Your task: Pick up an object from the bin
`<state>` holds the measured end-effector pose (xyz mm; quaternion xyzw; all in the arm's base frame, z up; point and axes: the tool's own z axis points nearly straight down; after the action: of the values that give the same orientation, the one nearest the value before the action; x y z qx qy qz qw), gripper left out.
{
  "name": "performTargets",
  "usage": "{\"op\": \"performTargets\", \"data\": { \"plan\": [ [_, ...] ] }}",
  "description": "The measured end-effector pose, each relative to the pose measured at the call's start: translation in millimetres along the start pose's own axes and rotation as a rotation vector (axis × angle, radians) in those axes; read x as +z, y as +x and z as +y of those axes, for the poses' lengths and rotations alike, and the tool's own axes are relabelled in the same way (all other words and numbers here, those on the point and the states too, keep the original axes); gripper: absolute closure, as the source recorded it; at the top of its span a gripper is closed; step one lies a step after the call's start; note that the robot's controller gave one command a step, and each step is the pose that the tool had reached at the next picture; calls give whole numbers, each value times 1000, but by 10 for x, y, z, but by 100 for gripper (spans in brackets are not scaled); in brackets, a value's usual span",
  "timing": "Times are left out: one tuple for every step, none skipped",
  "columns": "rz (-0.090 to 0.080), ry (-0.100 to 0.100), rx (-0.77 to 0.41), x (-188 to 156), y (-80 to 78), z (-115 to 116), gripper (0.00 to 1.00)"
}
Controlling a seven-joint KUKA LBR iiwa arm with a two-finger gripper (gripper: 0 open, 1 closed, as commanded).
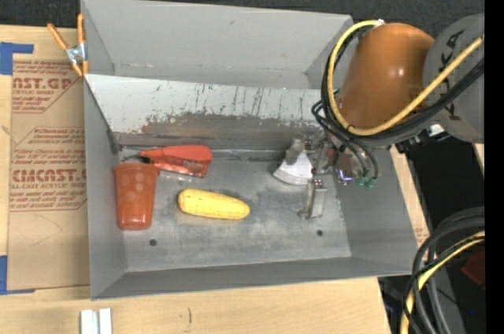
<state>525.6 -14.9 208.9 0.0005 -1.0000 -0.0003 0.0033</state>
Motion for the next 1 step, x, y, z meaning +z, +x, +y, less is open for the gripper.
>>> {"op": "performTargets", "data": {
  "plan": [
    [-8,0,0,-42,-16,-1,0]
  ]
}}
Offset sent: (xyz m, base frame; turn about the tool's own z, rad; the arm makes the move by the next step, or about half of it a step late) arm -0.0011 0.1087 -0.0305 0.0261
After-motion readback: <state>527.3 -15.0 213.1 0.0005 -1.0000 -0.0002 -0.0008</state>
